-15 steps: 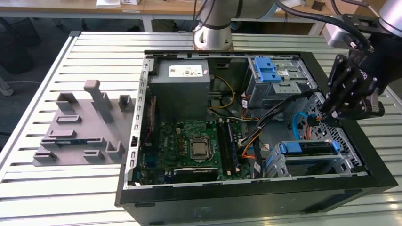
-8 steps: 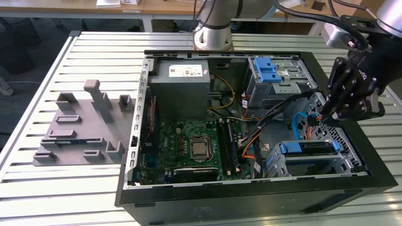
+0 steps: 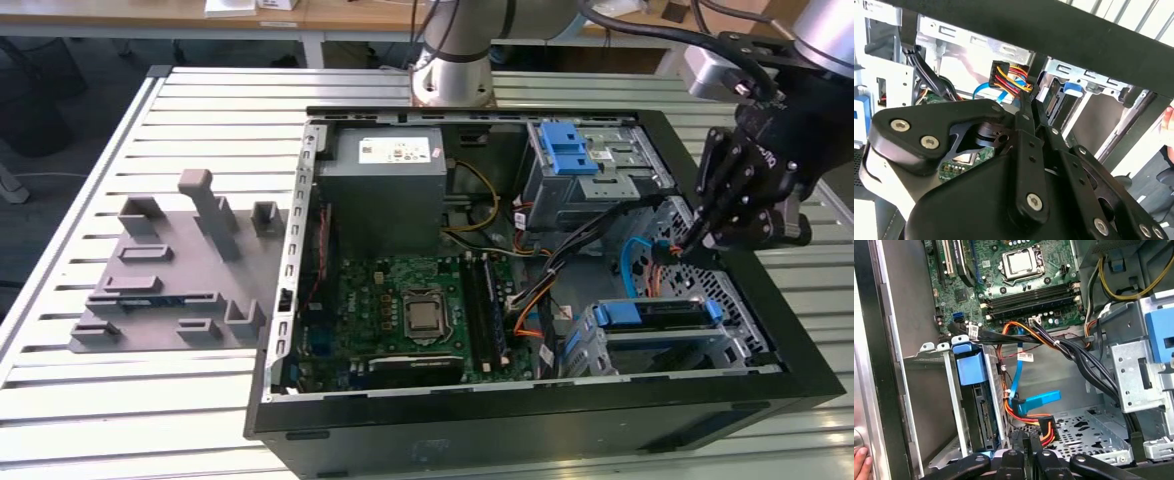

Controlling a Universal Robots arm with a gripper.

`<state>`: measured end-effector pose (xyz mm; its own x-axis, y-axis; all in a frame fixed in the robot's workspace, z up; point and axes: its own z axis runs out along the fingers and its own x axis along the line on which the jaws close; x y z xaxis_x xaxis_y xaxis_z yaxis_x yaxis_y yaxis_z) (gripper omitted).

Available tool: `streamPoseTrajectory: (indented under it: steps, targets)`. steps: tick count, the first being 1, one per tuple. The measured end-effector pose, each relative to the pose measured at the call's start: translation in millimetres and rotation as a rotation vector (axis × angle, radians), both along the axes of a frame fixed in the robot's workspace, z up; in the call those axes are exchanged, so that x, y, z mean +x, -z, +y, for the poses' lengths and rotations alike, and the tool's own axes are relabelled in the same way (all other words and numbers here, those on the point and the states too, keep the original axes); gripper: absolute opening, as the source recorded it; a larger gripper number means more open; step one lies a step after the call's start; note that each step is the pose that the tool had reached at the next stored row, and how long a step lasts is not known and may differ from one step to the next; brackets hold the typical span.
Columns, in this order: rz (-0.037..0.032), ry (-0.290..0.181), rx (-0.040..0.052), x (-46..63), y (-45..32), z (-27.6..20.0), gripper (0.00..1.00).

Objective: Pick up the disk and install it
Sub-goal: 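Insert the first disk wire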

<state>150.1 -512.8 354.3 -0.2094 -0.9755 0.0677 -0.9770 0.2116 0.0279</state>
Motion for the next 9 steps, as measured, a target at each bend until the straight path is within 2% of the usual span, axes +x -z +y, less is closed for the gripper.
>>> streamPoseTrajectory:
  steps: [4,9]
  targets:
    - [-0.002,-0.017,-0.0001,-4.7,-0.1,-1.1,0.16]
    - [-0.0027,-0.061,0.0002,-6.4,0.4,-2.5,0.16]
